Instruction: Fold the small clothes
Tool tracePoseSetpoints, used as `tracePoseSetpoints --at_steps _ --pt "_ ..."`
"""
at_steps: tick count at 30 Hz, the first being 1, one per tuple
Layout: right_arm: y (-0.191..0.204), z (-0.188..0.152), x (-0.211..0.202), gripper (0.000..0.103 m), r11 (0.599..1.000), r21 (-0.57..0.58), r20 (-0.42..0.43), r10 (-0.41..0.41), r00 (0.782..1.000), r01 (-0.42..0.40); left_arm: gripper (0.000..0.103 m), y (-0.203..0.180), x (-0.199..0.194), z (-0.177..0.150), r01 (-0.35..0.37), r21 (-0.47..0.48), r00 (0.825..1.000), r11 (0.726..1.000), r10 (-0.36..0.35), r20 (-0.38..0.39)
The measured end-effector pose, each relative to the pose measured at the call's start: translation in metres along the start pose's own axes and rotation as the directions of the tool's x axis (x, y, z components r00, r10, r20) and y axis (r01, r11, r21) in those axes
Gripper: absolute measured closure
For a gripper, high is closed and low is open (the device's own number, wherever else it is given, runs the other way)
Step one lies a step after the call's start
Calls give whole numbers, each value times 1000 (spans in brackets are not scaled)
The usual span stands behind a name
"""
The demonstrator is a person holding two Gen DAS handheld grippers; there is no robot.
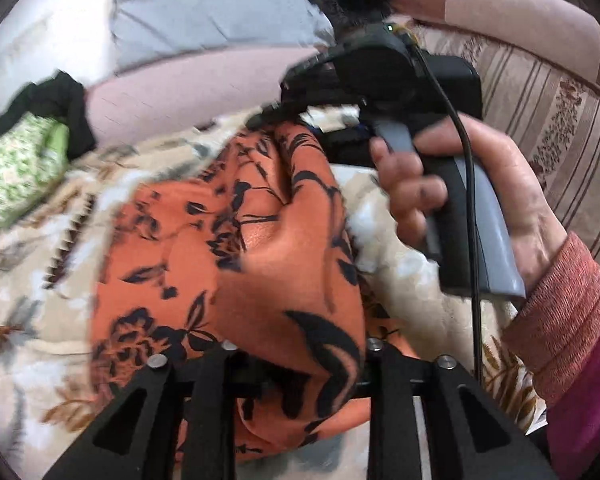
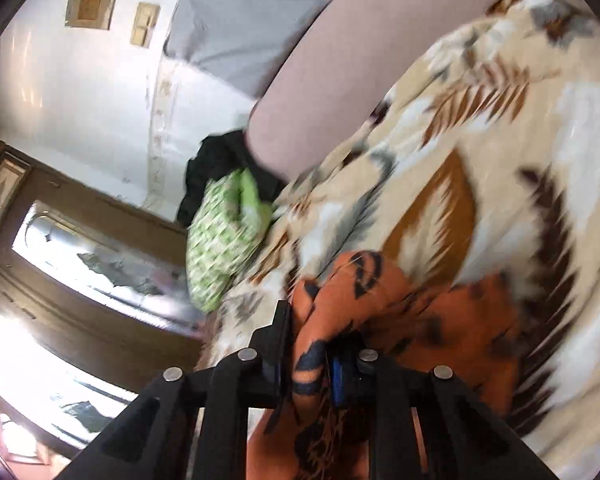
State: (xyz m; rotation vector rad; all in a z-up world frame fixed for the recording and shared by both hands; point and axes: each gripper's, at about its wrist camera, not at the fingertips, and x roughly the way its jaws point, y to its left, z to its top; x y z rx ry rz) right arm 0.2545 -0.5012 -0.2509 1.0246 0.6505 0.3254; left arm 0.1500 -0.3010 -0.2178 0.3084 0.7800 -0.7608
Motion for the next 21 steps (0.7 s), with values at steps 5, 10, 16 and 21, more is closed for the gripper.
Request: tracePoseSetpoints --at_steps 5,10,16,21 --pt "-59 11 8 82 989 125 17 -83 996 80 48 -16 27 -15 -5 40 997 999 8 -73" --pt "-91 11 -3 82 963 221 17 -163 986 156 28 -25 -14 -23 134 122 991 984 -129 -48" --pt "-50 12 -45 82 966 113 125 -245 962 231 28 5 -49 -32 58 148 997 987 -65 43" --pt "-4 -18 -49 82 993 -29 -8 -117 993 117 28 64 -47 -24 -90 4 995 996 89 43"
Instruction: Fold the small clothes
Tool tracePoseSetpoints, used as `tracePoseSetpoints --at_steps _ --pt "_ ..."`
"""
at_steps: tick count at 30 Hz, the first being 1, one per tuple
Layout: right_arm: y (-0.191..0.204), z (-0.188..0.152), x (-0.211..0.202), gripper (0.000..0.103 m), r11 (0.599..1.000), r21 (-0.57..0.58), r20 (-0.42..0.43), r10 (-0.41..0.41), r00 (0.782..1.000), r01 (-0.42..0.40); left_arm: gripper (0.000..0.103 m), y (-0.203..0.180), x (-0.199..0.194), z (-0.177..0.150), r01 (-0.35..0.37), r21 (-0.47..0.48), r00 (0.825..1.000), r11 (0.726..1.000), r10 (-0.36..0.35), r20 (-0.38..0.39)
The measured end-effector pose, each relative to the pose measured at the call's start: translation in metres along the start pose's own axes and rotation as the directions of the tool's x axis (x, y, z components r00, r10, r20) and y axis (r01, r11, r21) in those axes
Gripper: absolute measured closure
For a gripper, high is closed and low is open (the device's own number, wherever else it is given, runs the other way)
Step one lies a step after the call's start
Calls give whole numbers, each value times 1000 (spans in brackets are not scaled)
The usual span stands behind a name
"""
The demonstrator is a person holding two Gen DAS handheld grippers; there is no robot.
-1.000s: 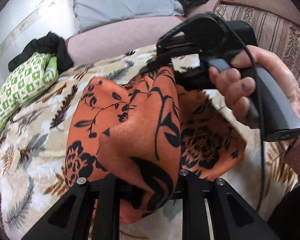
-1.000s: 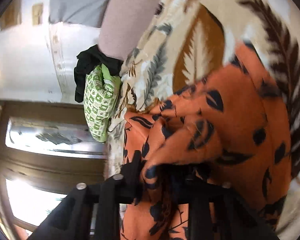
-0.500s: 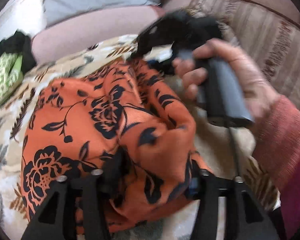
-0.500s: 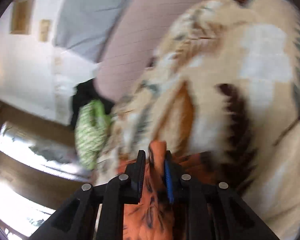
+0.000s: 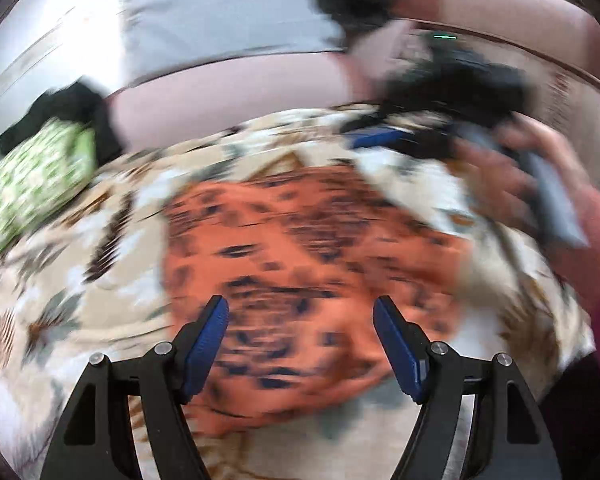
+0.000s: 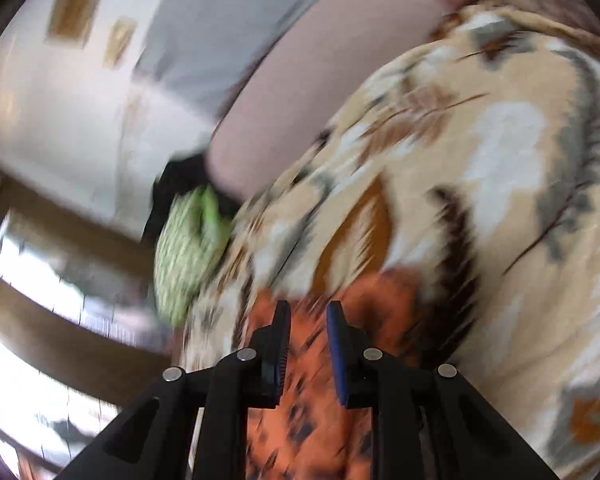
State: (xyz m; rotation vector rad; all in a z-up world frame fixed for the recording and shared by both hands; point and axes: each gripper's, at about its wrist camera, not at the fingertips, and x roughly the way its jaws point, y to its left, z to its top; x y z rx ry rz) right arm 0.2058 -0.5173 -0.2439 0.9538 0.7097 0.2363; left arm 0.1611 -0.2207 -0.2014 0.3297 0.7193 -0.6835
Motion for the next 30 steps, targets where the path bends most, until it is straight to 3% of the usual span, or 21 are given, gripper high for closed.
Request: tracePoseSetpoints --at_steps 3,6,10,14,18,20,30 --pt "29 -26 20 82 998 -54 -92 -39 995 34 28 33 9 -1 -66 -96 998 993 65 -17" --pt "33 -47 30 82 999 -17 -164 -46 985 44 28 56 24 -10 -100 -171 994 980 91 -60" --pt "36 -79 39 82 992 -38 -238 -122 964 117 27 59 28 -22 -91 -170 994 981 79 -71" --pt "29 -112 22 83 959 -90 -188 -281 941 269 25 59 28 -24 -74 -162 996 984 65 -63" --pt "23 -126 7 87 948 -103 -151 -315 937 302 23 59 28 -26 -64 -155 997 986 55 -62" --pt "17 -130 2 97 944 -101 -128 -325 937 314 23 58 28 -27 -63 -145 997 987 54 -61" --pt "5 -124 7 100 931 -79 -110 -364 925 357 23 55 38 -37 -53 -155 995 986 39 -89"
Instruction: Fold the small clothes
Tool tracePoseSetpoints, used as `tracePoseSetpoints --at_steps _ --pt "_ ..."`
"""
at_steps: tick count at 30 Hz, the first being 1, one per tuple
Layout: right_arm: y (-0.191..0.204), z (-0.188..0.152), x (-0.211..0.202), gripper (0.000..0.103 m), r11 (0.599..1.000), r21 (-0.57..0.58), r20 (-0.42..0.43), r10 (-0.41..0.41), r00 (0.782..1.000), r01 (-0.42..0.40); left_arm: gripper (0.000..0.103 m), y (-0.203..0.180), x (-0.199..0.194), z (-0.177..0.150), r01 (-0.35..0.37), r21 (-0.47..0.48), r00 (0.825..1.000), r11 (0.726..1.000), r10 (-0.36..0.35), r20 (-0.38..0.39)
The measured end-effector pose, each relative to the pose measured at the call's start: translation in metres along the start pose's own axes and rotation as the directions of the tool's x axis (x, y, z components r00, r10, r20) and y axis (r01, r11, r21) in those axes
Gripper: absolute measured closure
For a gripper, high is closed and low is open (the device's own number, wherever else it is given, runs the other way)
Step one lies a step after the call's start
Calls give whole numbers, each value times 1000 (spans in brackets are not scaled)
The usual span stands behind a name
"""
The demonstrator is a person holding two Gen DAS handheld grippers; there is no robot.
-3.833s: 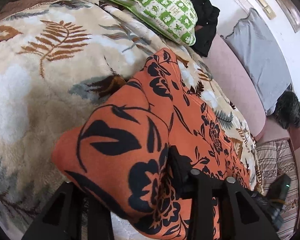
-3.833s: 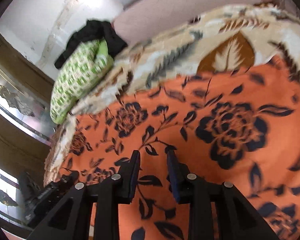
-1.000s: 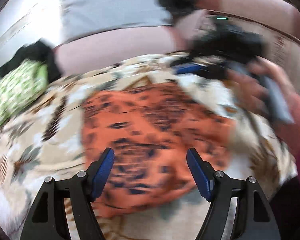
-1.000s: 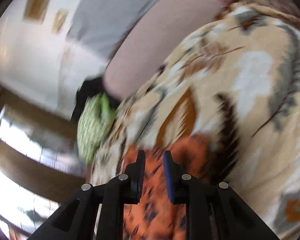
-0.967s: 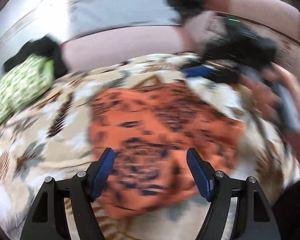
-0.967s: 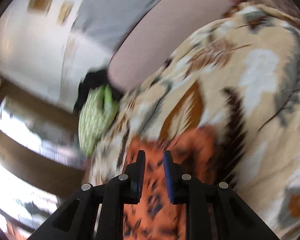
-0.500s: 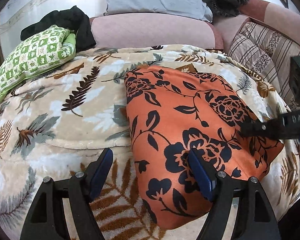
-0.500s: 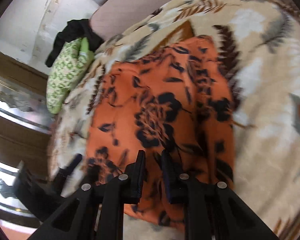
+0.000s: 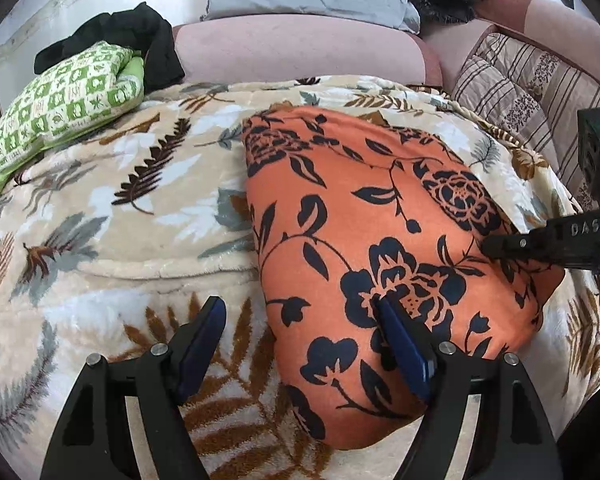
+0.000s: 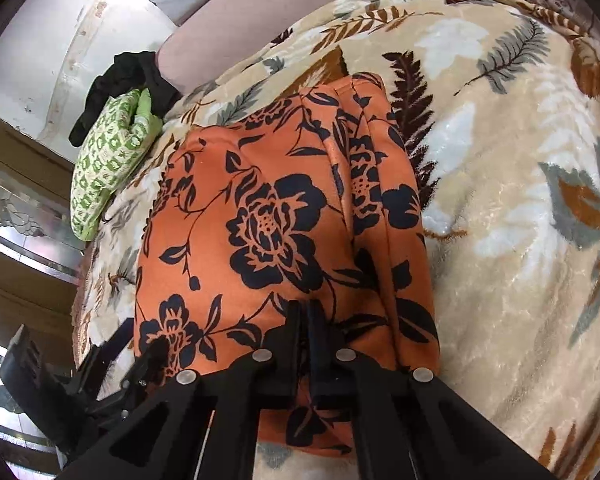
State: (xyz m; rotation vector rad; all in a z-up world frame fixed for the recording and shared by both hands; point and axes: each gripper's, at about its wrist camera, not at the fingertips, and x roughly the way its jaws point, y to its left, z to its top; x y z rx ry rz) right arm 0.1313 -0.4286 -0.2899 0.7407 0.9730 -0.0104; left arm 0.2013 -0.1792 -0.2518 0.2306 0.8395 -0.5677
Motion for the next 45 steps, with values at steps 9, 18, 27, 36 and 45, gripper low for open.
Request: tracePoseSetpoints --at_steps 9,18,27,36,45 --pt "6 13 -28 95 990 77 26 118 993 -119 23 10 -27 21 8 -73 997 997 -3 75" --pt "19 78 11 95 996 70 67 59 996 -64 23 12 2 33 -66 -77 997 995 68 25" --pt "-36 110 68 100 982 185 102 19 995 -37 22 17 18 28 14 -115 1000 993 -17 -24" --pt "-4 87 12 96 994 107 136 21 991 -35 22 26 -1 33 1 -156 999 988 5 42" --pt "11 8 -30 95 1000 18 30 6 1000 -7 22 27 1 22 -56 -106 998 993 56 -4"
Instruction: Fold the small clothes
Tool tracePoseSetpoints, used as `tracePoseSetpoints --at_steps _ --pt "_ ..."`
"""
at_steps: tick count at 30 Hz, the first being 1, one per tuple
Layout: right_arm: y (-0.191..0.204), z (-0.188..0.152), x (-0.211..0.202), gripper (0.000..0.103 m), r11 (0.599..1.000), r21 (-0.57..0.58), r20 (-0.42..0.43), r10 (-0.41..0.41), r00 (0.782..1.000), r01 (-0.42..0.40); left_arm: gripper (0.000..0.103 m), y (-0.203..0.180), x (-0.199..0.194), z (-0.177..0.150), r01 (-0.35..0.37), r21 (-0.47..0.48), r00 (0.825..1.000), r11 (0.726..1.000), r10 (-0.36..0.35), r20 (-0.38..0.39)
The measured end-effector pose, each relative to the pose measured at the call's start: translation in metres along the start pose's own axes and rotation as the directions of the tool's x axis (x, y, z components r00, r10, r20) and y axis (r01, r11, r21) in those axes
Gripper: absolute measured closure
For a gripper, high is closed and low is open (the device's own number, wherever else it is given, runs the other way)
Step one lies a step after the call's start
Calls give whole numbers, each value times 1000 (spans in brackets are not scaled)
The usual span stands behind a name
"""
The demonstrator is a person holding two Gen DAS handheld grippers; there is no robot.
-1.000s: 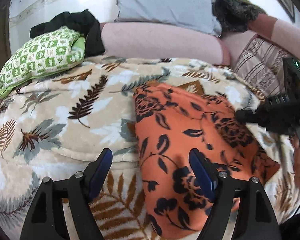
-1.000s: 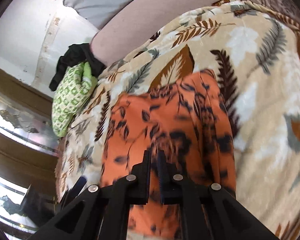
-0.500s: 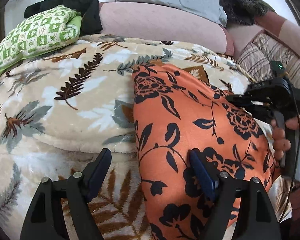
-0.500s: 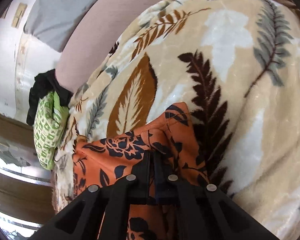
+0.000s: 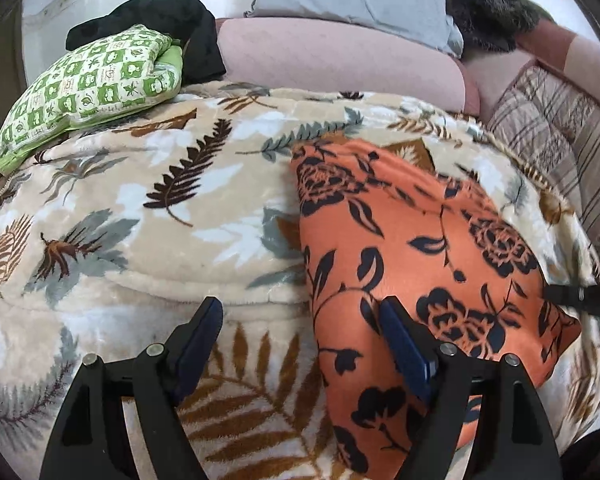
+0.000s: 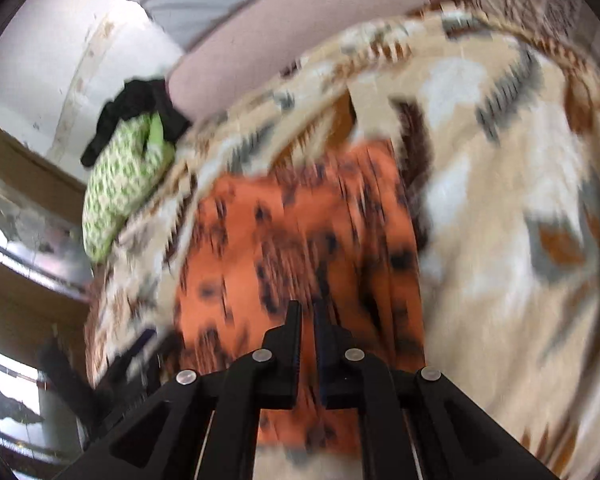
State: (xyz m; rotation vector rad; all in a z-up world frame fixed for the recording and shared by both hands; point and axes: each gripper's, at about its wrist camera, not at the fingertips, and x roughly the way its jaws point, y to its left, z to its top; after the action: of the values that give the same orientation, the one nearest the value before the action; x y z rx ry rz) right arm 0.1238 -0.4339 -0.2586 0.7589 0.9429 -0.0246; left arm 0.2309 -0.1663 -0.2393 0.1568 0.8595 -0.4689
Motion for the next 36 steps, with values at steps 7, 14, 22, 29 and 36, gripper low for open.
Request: tracePoseSetpoints --at_steps 7,14,22,29,36 --pt "-26 -30 -7 95 997 51 -13 -58 998 59 21 4 -4 -9 19 15 999 1000 -19 -29" --pt "-1 -43 -24 95 998 -48 68 33 997 -30 21 6 -8 -12 35 8 999 999 -35 -36" --pt "-3 -57 17 94 998 -65 -131 14 991 -22 15 23 3 -15 81 -98 993 992 -89 -77" --pt "3 -51 3 95 993 -81 -57 82 995 -86 16 21 -19 -8 69 -81 998 994 -69 1" --pt "27 -50 25 95 979 -86 -93 179 979 -187 16 9 -7 -14 40 -39 996 998 -43 -78"
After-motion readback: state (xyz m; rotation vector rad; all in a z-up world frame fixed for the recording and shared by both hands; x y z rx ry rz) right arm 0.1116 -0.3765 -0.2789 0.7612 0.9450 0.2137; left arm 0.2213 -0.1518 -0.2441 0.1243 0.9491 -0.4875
